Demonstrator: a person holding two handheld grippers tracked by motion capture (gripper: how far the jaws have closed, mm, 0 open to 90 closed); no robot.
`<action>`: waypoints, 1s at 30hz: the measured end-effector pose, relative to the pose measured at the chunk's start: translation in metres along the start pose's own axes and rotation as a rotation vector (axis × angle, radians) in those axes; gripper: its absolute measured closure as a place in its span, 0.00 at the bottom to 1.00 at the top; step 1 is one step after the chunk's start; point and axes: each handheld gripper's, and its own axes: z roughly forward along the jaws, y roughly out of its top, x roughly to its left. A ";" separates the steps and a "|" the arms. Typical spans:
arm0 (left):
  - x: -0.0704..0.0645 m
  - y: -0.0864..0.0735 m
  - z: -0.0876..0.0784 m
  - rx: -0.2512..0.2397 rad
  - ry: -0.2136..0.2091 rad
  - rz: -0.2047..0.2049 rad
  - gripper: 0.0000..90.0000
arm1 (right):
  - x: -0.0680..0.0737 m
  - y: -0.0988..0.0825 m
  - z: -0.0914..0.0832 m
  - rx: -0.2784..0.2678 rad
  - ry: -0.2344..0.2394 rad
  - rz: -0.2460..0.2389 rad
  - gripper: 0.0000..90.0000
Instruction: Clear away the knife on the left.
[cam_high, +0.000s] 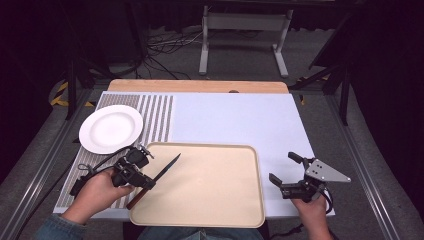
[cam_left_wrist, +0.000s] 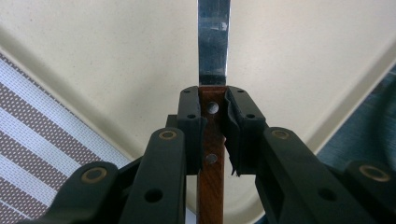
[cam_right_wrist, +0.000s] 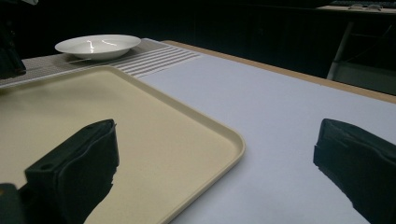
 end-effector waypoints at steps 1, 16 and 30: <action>0.000 0.001 0.002 0.002 0.000 -0.002 0.86 | 0.000 0.000 0.000 0.001 0.001 0.000 0.01; -0.005 0.010 0.019 0.039 0.001 -0.033 0.86 | 0.000 0.000 0.001 0.010 0.000 0.002 0.01; -0.008 0.012 0.032 0.081 -0.023 -0.039 0.86 | 0.000 -0.001 0.002 0.017 0.007 0.010 0.01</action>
